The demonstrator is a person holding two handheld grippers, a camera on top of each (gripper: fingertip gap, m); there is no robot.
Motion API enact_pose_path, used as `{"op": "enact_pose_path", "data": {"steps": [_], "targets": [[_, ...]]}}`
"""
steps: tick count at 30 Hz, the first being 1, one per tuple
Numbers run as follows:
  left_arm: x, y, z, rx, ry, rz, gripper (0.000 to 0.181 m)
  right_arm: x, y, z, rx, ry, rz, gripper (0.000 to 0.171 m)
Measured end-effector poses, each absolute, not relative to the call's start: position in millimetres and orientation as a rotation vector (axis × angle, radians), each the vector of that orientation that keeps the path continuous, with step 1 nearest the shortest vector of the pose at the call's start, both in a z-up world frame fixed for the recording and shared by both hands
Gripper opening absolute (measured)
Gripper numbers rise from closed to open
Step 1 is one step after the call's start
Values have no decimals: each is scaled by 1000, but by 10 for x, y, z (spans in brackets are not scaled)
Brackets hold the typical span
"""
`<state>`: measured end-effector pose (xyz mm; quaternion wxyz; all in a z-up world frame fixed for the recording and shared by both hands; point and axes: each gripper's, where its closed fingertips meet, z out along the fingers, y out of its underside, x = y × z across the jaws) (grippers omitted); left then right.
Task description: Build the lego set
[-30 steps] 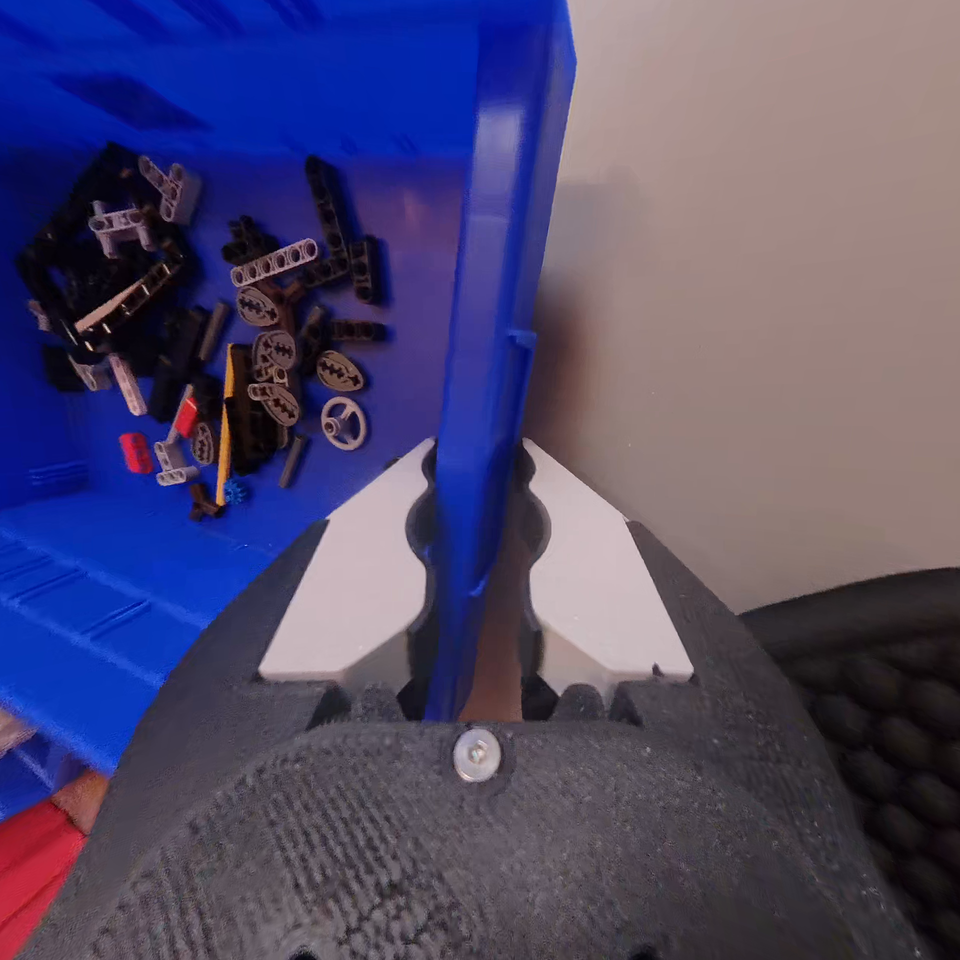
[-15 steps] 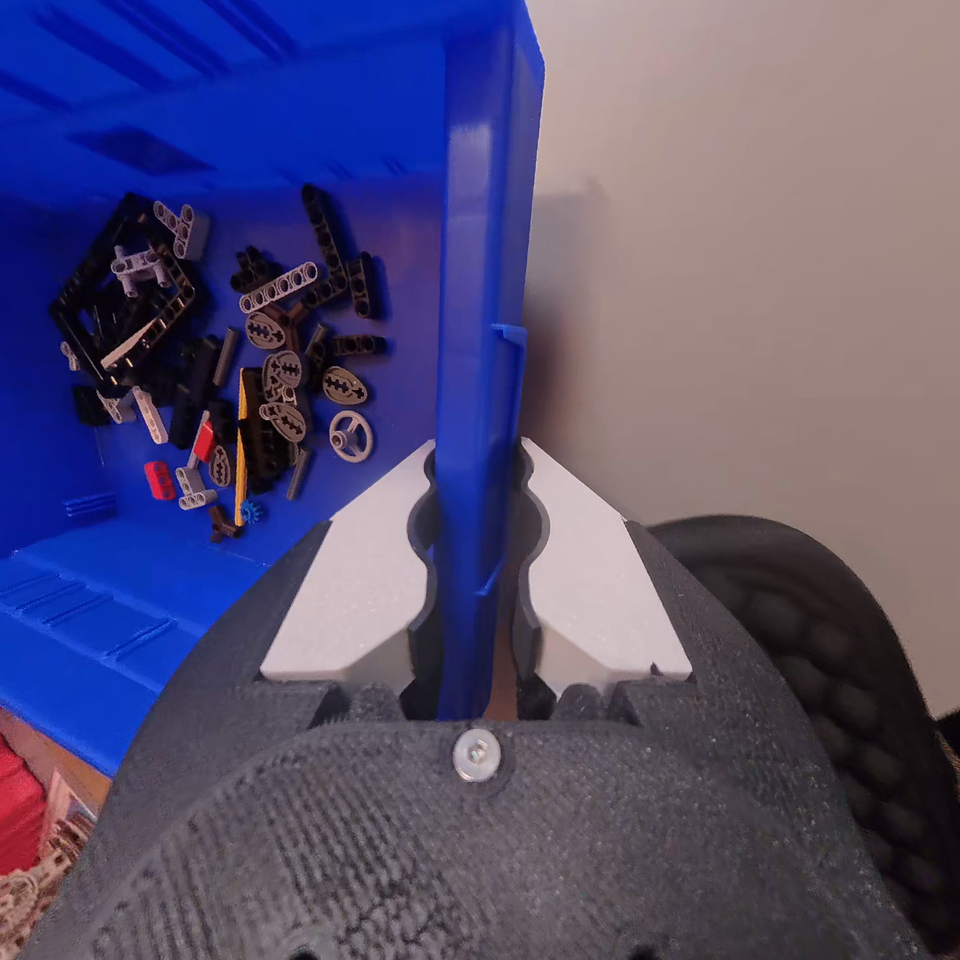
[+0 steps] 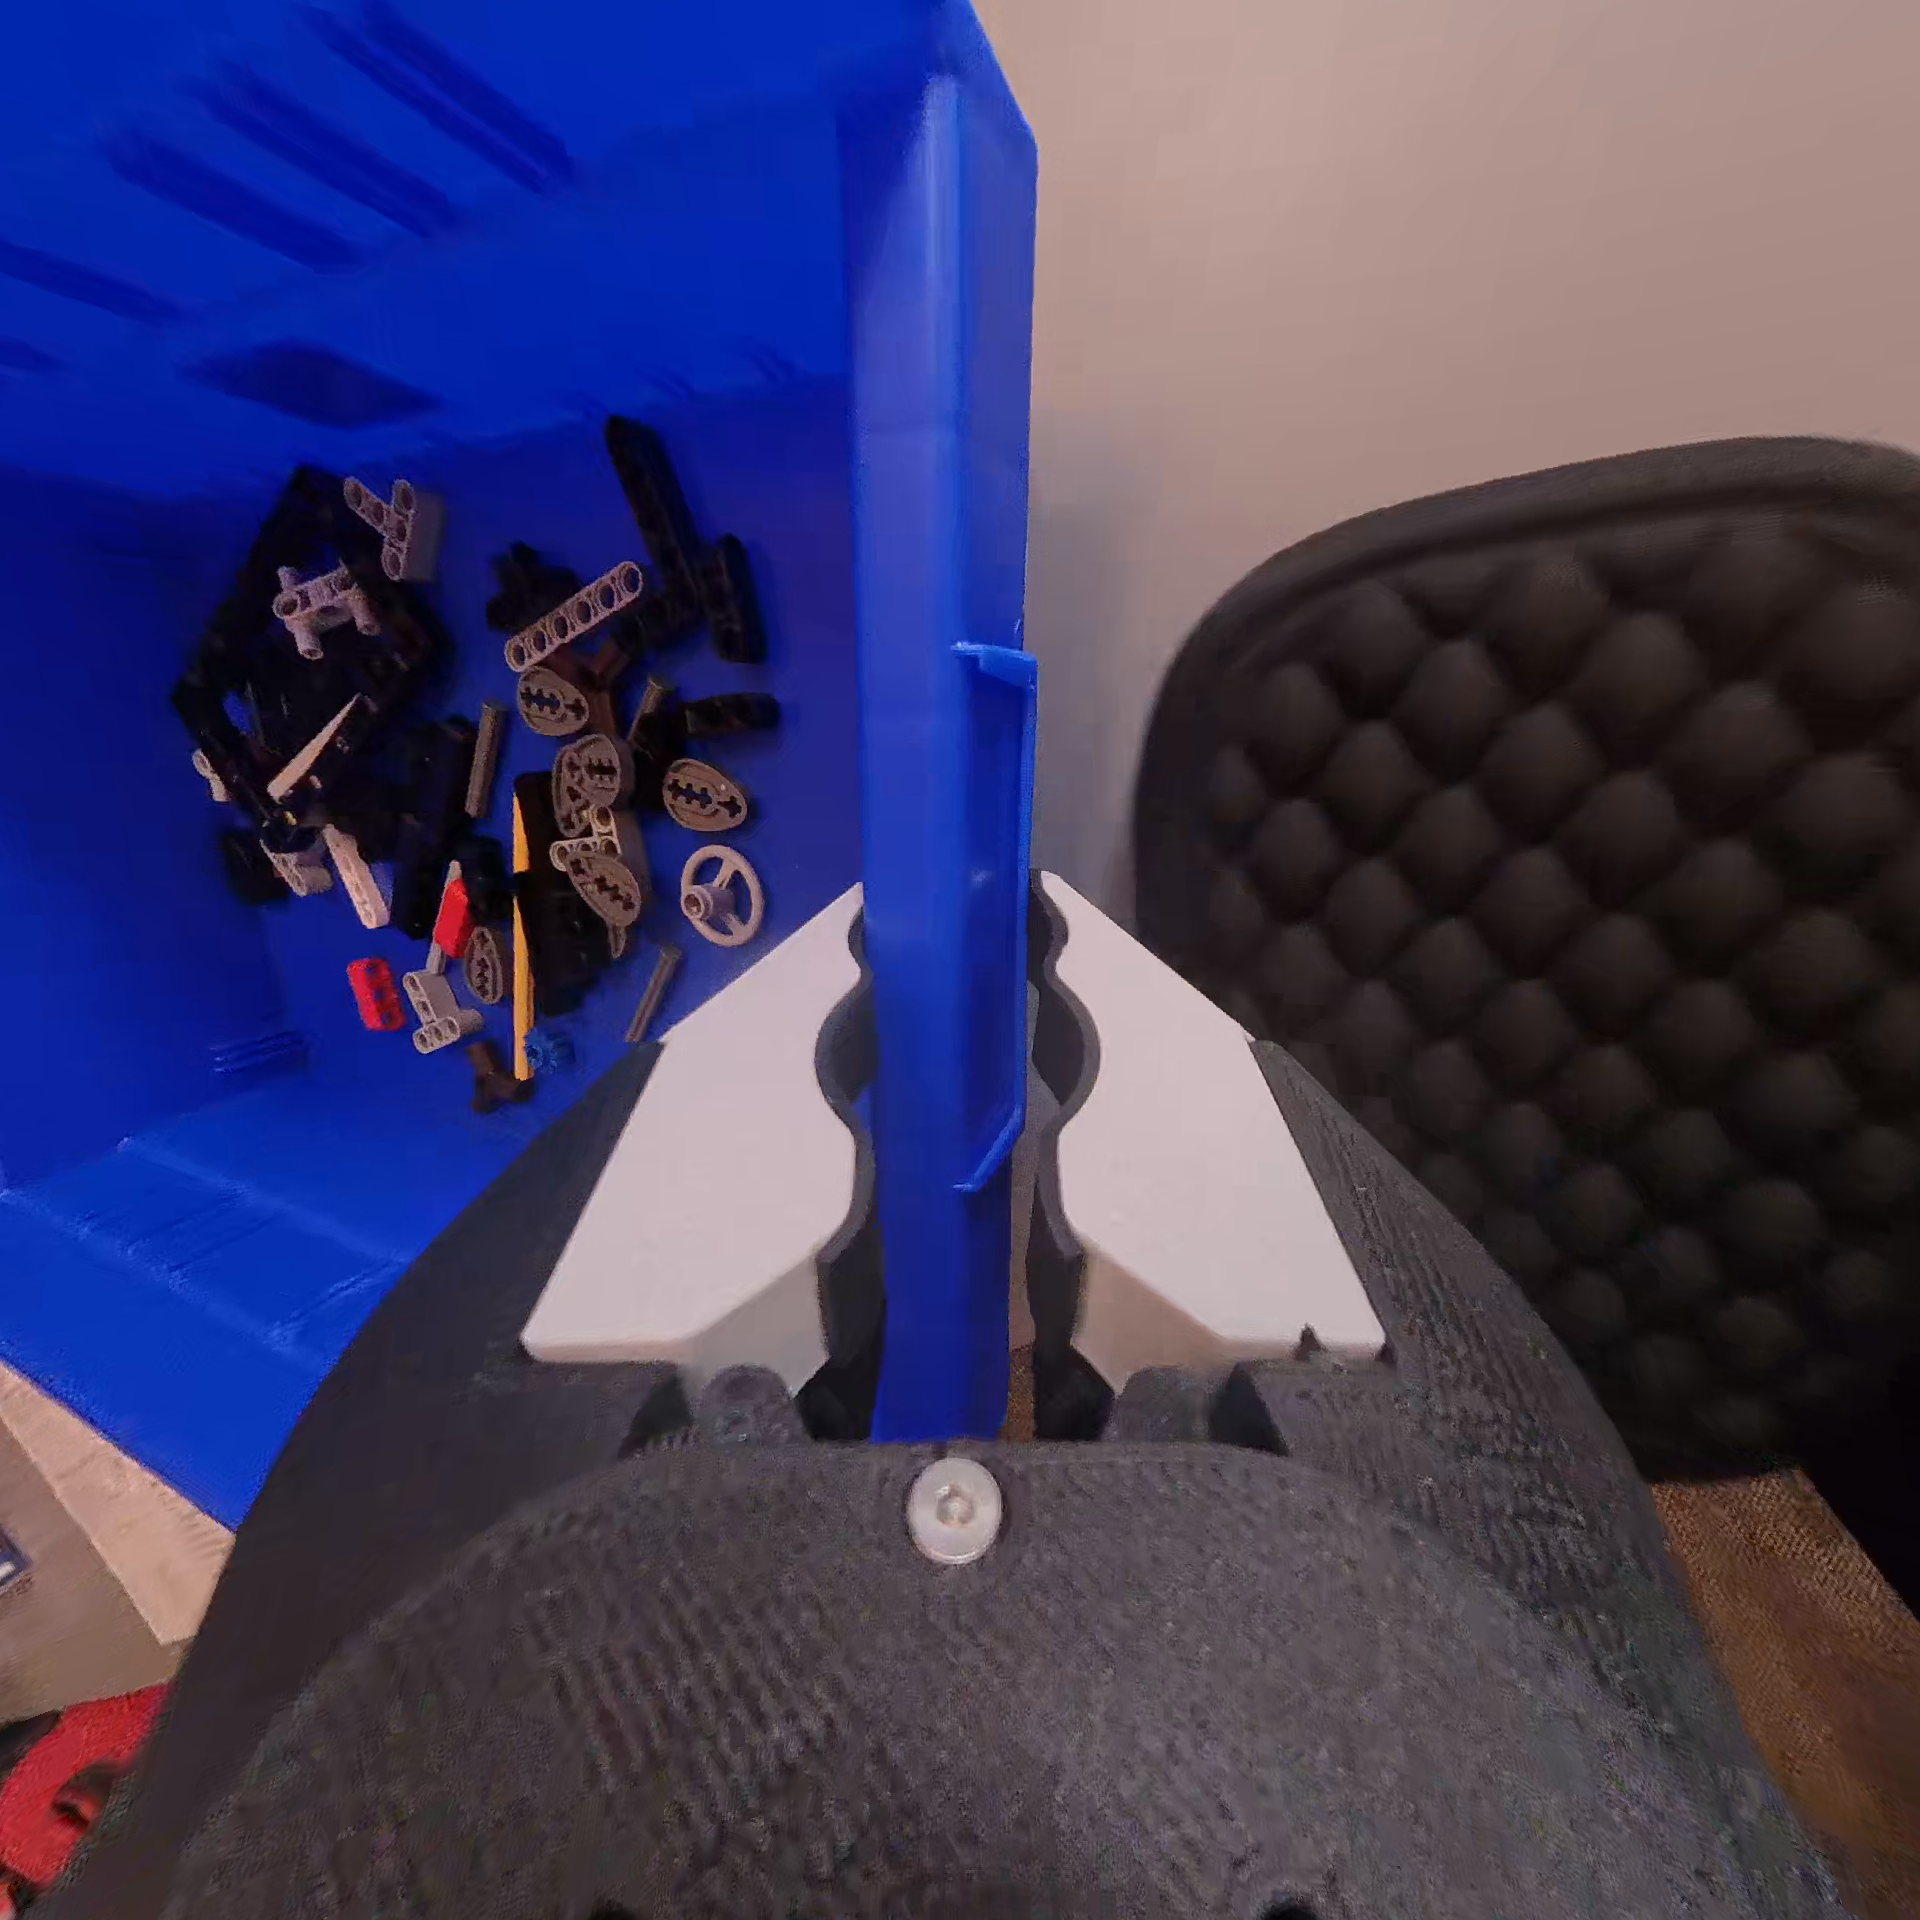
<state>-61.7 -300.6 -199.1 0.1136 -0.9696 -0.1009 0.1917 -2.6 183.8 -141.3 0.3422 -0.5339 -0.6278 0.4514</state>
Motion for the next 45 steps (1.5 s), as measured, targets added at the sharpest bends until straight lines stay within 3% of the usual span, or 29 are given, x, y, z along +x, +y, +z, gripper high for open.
{"op": "enact_pose_path", "data": {"steps": [9,27,29,33,39,45], "targets": [[-1117,-3017,-2178,-2799,-383,660,23,-43,1822,-1477,-1399,-1644,1168,44],[-1340,-2994,-2077,-2697,-292,823,29,-35,1757,-1447,-1368,-1642,1191,44],[-1298,-2908,-1959,-2638,-287,810,43,-44,1742,-1426,-1357,-1636,1203,44],[-1013,-2176,-1416,-2300,-229,632,51,-78,1704,-1371,-1316,-1623,1220,44],[-650,-505,-446,-1674,-149,34,58,-149,1590,-1248,-1231,-1599,1256,46],[-1087,480,-374,-1470,-155,-102,52,-59,1662,-1301,-1169,-1632,1163,48]]}}
